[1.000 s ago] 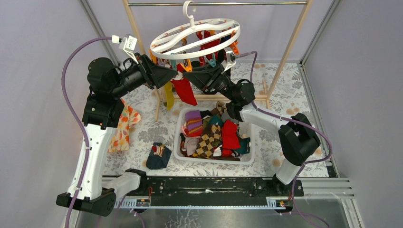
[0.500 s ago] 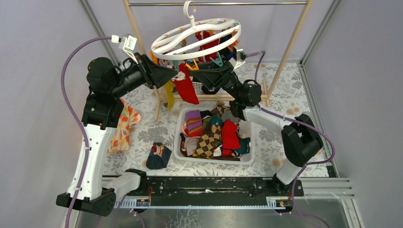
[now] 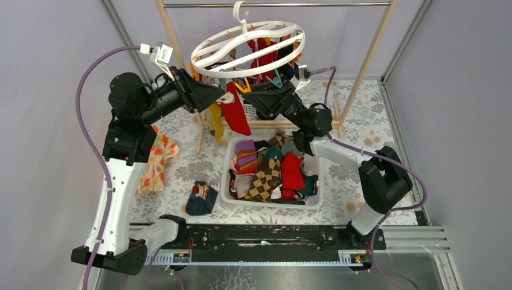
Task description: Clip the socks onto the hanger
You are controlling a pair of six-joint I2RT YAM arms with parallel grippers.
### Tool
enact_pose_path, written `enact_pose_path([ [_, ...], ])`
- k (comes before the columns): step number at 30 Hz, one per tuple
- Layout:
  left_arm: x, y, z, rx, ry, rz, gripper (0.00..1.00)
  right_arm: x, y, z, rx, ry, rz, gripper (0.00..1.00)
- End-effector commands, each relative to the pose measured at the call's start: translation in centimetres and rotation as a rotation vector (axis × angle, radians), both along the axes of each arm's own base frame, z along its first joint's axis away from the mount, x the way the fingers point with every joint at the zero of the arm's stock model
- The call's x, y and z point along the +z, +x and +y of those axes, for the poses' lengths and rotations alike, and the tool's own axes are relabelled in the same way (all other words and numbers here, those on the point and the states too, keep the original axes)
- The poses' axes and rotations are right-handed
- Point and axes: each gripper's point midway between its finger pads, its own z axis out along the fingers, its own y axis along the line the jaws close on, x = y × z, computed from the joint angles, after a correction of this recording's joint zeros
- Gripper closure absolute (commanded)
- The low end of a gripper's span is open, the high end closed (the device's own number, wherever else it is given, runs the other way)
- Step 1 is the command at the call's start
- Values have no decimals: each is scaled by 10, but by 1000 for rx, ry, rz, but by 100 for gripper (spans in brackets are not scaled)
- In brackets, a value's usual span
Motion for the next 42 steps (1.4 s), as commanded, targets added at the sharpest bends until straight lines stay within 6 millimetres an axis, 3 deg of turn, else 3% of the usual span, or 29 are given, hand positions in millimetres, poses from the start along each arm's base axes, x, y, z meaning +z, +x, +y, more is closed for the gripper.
enact_pose_path([
  [1, 16, -3, 2, 11, -2, -51, 51, 31, -16, -15, -43, 41, -87, 86],
  [5, 17, -2, 3, 22, -2, -57, 51, 30, -12, -10, -95, -3, -85, 100],
  [13, 20, -2, 3, 25, -16, -49, 50, 21, 0, 10, -379, -184, -85, 100],
  [15, 20, -4, 3, 25, -13, -55, 50, 23, -2, 9, -382, -180, -97, 74],
  [20, 18, -3, 3, 24, -10, -52, 48, 19, -2, 8, -388, -197, -88, 46],
  [24, 19, -4, 2, 17, -14, -51, 48, 19, -4, 8, -369, -186, -81, 31],
  [27, 21, -5, 2, 14, -13, -57, 46, 18, -6, 9, -347, -172, -63, 2],
  [31, 21, -5, 3, 14, -9, -63, 46, 4, -5, 6, -335, -174, -3, 0],
  [32, 21, -6, 3, 13, -9, -65, 46, -8, -4, 4, -343, -182, 26, 0],
  [37, 23, -7, 3, 12, -7, -72, 46, -38, -3, -27, -343, -87, 151, 0],
  [39, 23, -7, 3, 13, -8, -74, 46, -40, -6, -37, -313, -68, 134, 0],
  [42, 23, -6, 3, 13, -8, -71, 46, -39, -3, -31, -274, -130, 95, 0],
])
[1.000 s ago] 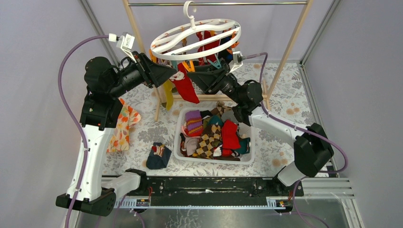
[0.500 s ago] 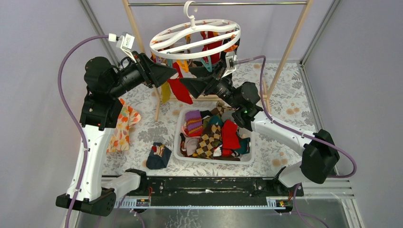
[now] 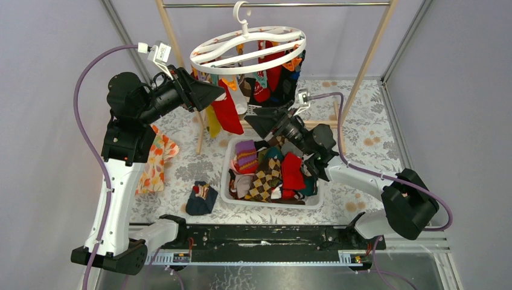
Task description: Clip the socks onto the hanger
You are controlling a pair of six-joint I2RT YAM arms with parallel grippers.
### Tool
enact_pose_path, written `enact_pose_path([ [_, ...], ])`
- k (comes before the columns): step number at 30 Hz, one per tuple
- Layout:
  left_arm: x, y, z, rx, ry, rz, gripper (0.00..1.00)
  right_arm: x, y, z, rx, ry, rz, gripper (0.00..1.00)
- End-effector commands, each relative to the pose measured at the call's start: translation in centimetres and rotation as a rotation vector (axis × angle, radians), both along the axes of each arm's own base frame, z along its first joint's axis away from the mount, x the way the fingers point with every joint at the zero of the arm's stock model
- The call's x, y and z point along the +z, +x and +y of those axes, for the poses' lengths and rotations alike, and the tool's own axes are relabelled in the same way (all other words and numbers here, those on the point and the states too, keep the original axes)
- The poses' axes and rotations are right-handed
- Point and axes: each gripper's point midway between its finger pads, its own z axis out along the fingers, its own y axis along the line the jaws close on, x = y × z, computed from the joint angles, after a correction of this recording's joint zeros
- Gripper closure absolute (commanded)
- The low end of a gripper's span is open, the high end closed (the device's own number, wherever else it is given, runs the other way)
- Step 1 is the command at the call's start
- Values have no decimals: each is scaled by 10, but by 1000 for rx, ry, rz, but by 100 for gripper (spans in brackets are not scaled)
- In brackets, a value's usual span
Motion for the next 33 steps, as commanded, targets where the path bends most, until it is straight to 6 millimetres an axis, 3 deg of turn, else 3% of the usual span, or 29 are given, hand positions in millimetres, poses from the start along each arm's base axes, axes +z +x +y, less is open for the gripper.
enact_pose_path([
  [1, 17, -6, 1, -2, -3, -60, 46, 61, -10, -13, 50, 94, -139, 9],
  [2, 18, -6, 1, -2, -3, -61, 47, 60, -7, -8, 56, 63, -136, 26],
  [4, 19, -7, 1, -1, -4, -64, 47, 64, -2, -1, 66, 31, -122, 79],
  [5, 18, -6, 1, 0, -4, -62, 47, 64, 0, 2, 71, 21, -119, 96],
  [6, 18, -6, 1, 0, -4, -61, 47, 66, -1, 4, 80, 16, -129, 100],
  [10, 18, -5, 1, 0, -2, -63, 48, 75, -7, 9, 80, 12, -177, 100],
  [11, 18, -5, 1, 1, -2, -63, 48, 78, -9, 11, 76, 9, -197, 92],
  [12, 18, -5, 1, 2, -3, -61, 48, 80, -10, 13, 70, 8, -209, 67],
  [13, 18, -5, 1, 1, -3, -60, 48, 83, -10, 14, 65, 13, -219, 52],
  [18, 19, -5, 1, 1, -5, -61, 48, 101, -7, 17, 62, 78, -274, 29],
  [22, 20, -6, 1, 1, -4, -65, 48, 112, -7, 20, 83, 136, -303, 26],
  [33, 22, -8, 2, -1, 4, -75, 49, 120, -3, 21, 107, 246, -307, 36],
])
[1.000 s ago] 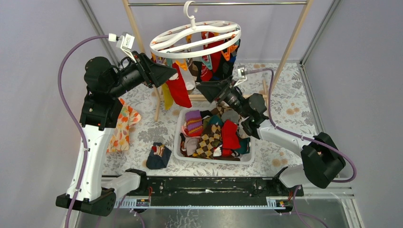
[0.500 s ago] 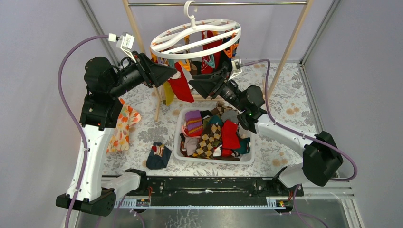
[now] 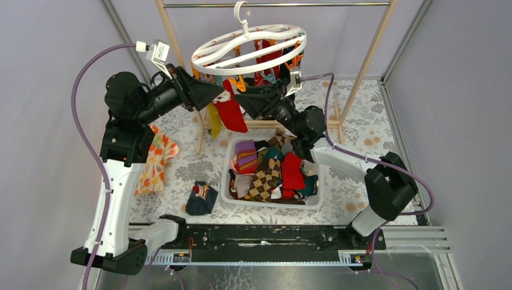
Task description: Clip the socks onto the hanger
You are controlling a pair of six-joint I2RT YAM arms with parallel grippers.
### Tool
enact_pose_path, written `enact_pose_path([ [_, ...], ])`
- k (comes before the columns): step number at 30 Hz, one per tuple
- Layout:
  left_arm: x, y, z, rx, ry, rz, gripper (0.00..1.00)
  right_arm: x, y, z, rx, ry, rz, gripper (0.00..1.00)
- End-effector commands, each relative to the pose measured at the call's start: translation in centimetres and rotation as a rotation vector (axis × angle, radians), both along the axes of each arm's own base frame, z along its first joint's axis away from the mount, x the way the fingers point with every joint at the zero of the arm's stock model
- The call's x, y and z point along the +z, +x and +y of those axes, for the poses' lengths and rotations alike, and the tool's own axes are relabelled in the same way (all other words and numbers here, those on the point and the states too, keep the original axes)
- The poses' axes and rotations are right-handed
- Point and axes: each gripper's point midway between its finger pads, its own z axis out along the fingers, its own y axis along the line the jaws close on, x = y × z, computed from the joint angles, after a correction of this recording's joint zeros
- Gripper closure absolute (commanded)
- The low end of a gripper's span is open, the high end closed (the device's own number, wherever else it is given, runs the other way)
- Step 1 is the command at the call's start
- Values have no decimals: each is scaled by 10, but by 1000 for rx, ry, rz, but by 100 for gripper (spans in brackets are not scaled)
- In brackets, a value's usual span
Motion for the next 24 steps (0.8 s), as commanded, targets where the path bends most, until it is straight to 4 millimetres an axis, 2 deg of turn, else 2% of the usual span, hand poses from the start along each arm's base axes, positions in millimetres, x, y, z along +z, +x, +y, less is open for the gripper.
enact_pose_path([
  [1, 15, -6, 1, -1, 6, -56, 49, 47, -14, -12, 20, 143, -99, 36],
  [9, 16, -7, 2, 1, 13, -62, 50, 51, -8, -22, 46, 225, -78, 37],
  [14, 16, -7, 2, 1, 11, -61, 50, 51, -5, -20, 55, 240, -70, 46],
  [21, 14, -5, 2, 7, 16, -57, 50, 54, -5, -19, 71, 258, -74, 47],
  [24, 14, -6, 3, 9, 17, -58, 50, 54, -3, -18, 71, 260, -72, 54],
])
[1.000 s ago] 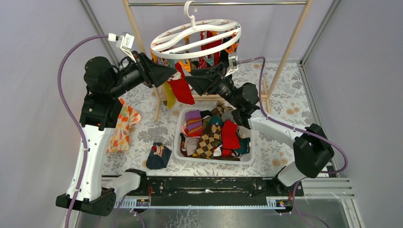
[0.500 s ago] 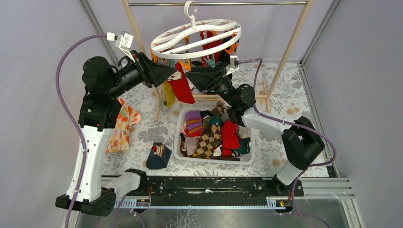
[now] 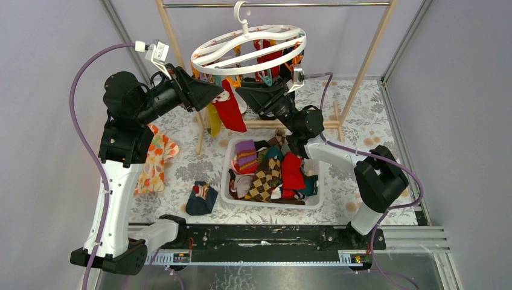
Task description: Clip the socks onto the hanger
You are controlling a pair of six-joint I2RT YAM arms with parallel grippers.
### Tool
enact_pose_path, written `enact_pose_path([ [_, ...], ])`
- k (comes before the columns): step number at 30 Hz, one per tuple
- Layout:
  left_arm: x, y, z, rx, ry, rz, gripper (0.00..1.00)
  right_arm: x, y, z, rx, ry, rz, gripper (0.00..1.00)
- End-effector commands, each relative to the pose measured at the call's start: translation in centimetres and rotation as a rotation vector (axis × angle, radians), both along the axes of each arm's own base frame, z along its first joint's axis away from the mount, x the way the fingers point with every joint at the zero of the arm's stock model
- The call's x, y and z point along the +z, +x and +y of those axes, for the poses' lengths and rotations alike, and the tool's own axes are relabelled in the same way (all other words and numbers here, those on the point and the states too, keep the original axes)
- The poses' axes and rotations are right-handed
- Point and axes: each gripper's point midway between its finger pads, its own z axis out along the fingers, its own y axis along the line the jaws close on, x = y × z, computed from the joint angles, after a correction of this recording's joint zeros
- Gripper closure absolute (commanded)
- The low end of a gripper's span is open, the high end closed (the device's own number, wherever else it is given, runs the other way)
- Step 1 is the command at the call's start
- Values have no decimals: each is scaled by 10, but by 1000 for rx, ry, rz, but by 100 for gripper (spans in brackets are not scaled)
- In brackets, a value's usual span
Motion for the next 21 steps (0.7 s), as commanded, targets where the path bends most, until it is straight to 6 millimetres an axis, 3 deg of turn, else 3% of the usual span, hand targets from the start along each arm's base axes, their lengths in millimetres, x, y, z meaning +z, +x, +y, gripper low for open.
enact_pose_path([
  [1, 12, -4, 2, 7, 2, -49, 50, 33, -7, -12, -8, 93, -75, 55],
  [6, 13, -3, 2, 15, 2, -52, 50, 31, -8, -5, 9, 83, -74, 60],
  [11, 11, -1, 4, 31, 4, -48, 50, 26, -8, -6, -33, 67, -62, 85],
  [16, 6, 10, 9, 80, -9, -20, 50, 28, -11, 3, -177, -26, -80, 99],
  [21, 3, 20, 12, 126, -49, 32, 41, 24, -11, 16, -350, -127, -100, 100],
])
